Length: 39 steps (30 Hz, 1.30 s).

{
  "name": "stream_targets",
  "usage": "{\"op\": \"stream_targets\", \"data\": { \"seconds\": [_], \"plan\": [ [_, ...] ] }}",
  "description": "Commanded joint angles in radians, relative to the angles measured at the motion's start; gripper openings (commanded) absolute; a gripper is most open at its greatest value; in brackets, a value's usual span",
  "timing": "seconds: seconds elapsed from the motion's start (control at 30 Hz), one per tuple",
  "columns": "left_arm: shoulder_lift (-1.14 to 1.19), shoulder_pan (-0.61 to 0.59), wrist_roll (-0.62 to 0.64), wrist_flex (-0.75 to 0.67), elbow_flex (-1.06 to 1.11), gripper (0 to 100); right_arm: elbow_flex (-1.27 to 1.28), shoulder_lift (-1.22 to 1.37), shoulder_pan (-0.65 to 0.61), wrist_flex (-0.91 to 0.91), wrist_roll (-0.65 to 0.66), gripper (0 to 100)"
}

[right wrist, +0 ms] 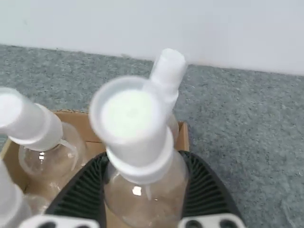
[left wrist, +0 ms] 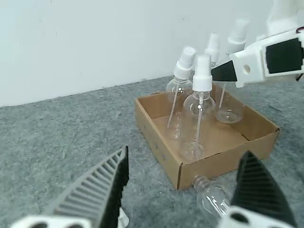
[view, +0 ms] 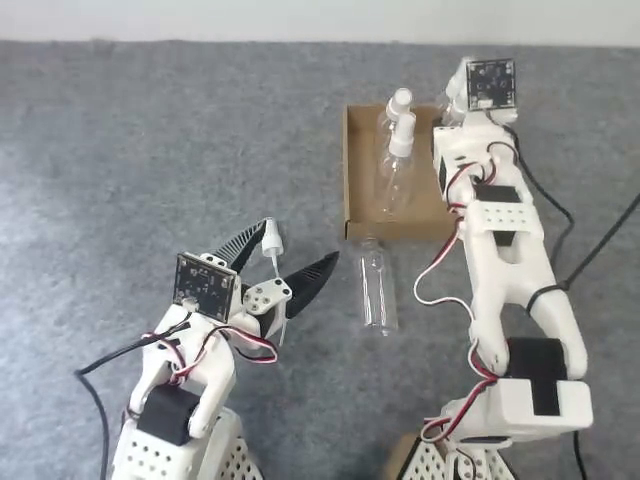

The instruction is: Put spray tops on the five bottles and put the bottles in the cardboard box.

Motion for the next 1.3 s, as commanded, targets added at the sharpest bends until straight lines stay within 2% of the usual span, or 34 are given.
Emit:
{"op": "stream_targets", "data": {
  "seconds": [0.0, 0.17, 0.37, 1.27],
  "plan": [
    [-0.002, 0.000, -0.011, -0.029, -0.010, 34, 0.002, -0.015, -0.038, -0.061, -0.015, 0.6],
    [-0.002, 0.000, -0.011, -0.029, -0.010, 34, 0.008, -0.013, -0.076, -0.067, -0.015, 0.6],
    [-0.002, 0.000, -0.008, -0.029, -0.010, 34, 0.002, -0.013, -0.042, -0.067, -0.061, 0.6],
    [-0.002, 0.002, -0.008, -0.029, -0.010, 34, -0.046, 0.162, -0.005, -0.163, -0.071, 0.6]
  ]
}}
